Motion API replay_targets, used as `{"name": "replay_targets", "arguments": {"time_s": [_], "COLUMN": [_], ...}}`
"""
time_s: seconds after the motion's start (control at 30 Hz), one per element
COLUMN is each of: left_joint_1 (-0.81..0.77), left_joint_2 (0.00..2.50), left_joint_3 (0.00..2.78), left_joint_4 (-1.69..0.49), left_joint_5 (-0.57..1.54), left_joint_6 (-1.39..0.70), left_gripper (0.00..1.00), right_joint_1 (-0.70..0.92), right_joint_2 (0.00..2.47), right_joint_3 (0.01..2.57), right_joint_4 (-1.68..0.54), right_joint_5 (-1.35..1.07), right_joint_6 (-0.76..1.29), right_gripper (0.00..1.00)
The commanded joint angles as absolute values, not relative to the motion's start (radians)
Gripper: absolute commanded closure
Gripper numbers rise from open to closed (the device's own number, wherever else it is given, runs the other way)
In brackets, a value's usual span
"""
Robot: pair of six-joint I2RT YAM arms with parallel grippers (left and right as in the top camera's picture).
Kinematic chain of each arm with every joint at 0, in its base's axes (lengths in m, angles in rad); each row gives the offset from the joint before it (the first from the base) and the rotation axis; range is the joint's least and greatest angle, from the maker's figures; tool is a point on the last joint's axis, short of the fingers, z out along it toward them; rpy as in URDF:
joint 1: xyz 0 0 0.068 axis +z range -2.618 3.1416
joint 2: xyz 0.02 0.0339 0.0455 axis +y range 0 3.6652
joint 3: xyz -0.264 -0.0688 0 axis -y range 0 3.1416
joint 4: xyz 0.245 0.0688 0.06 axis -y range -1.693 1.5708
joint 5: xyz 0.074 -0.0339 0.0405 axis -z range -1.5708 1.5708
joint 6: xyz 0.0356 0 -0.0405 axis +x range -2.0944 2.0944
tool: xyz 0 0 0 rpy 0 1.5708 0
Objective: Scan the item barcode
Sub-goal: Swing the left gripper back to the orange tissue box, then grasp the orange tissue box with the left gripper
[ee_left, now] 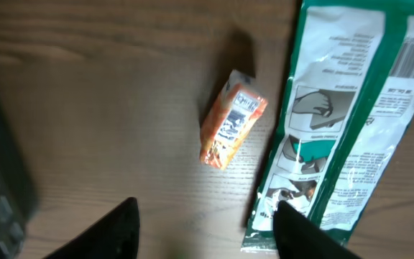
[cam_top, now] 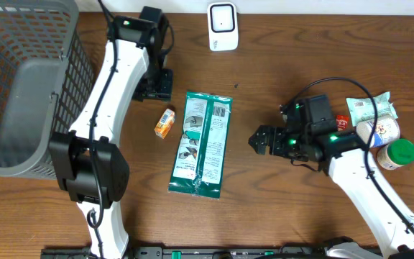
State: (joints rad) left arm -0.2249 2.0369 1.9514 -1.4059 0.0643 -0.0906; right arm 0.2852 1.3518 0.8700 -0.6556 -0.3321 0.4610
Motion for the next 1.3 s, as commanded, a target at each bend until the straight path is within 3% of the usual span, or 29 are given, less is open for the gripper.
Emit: {"name": "replay_targets", "arguments": {"time_s": [0.0, 0.33, 0.8, 0.93, 1.17, 1.27], "left_joint_1": [-0.229, -0.214, -0.114, -0.119, -0.121, -0.124], "left_joint_2": [2.042, 2.042, 2.042, 2.042, 2.043, 2.042], "left_joint_3": [1.888, 1.658, 1.642, 1.606, 1.555, 1.555], "left_joint_4": [-1.405, -1.224, -1.145, -1.129, -1.091, -1.093], "left_joint_5": [0.12, 0.077, 0.048, 0.048, 0.065, 0.141], "left_joint_6": [-0.041, -0.072, -0.145, -0.144, -0.144, -0.143], "left_gripper": [0.37, 0.36, 0.36, 0.43, 0.44, 0.49], "right_joint_1": [0.305, 0.302, 0.303, 0.303, 0.303, 0.303], "right_joint_2": [1.348, 1.348, 1.384, 1.398, 1.399, 1.399], "right_joint_3": [0.861, 0.861, 0.86, 0.86, 0.86, 0.86], "right_joint_4": [-0.646, -0.649, -0.646, -0.646, -0.646, -0.646], "right_joint_5": [-0.184, -0.153, -0.131, -0.131, -0.131, -0.131], "right_joint_6": [0.5, 0.447, 0.447, 0.448, 0.447, 0.447], "right_gripper": [0.01, 0.01, 0.01, 0.01, 0.01, 0.01]}}
